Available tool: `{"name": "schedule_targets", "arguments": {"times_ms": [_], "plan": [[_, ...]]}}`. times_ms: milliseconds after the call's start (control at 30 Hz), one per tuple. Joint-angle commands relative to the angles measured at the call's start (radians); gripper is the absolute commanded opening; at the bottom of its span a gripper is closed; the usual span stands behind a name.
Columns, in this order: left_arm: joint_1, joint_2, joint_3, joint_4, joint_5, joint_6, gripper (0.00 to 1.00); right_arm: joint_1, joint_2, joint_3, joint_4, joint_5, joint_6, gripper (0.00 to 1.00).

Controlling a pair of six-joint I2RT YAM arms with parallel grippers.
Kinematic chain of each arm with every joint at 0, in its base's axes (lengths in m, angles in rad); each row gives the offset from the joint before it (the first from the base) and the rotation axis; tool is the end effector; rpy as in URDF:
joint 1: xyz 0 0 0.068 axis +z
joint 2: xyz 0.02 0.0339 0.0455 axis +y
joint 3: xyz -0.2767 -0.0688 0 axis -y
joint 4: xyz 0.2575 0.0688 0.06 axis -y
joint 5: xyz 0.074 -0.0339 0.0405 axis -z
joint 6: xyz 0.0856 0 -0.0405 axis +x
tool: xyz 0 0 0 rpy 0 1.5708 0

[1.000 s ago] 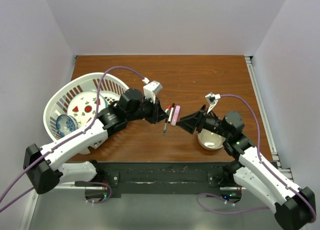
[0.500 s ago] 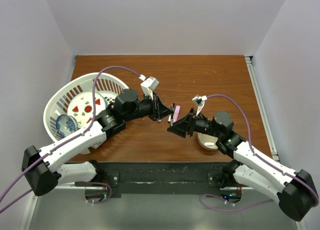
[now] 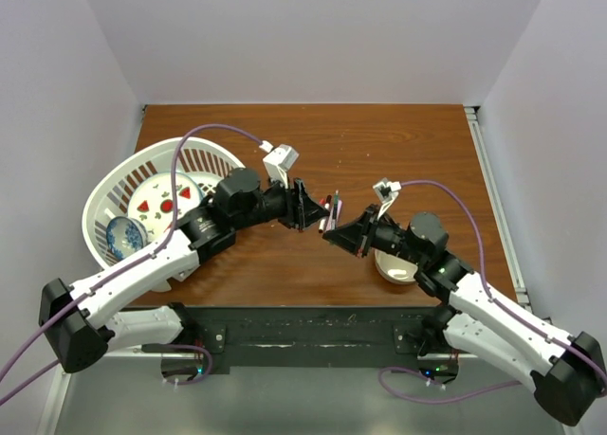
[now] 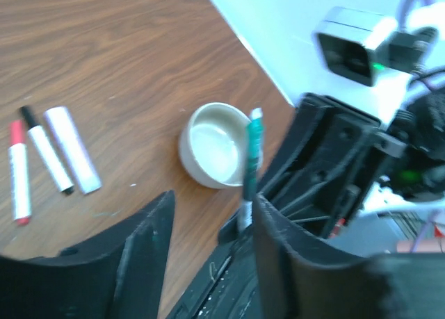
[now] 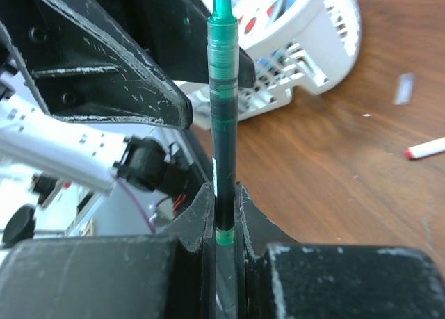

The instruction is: Insert the pens into the pen caps

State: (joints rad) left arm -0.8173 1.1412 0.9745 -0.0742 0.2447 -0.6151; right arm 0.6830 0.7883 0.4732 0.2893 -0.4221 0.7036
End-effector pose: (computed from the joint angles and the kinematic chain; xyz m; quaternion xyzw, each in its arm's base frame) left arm 0.2046 -0.2484 0.3440 0.1538 0.7695 -0.4745 0.3989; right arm 0.1643 0.1789 0.2830 -0.1390 0.7017 0.5515 0.4290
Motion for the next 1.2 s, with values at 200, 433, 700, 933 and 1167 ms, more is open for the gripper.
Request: {"name": "schedule_targets", "arguments": {"times_ms": [200, 433, 700, 933, 1167], "plan": [[0.032, -0.03, 0.084, -0.19, -0.403, -0.121, 0.42, -0.002, -0.158, 0.071, -0.283, 0.311, -0.023, 0.0], [0.032, 0.15, 0.234, -0.295, -0.484, 0.051, 0.44, 0.0, -0.238, 0.142, -0.423, 0.401, -0.076, 0.0], [0.032, 0.479, 0.409, -0.581, -0.516, 0.323, 0.44, 0.0, -0.342, 0.179, -0.573, 0.509, -0.102, 0.0], [0.05, 0.581, 0.375, -0.611, -0.469, 0.472, 0.36, -0.002, -0.437, 0.223, -0.644, 0.595, -0.118, 0.0], [0.069, 0.712, 0.372, -0.61, -0.542, 0.515, 0.29, -0.002, -0.472, 0.255, -0.671, 0.611, -0.119, 0.0]]}}
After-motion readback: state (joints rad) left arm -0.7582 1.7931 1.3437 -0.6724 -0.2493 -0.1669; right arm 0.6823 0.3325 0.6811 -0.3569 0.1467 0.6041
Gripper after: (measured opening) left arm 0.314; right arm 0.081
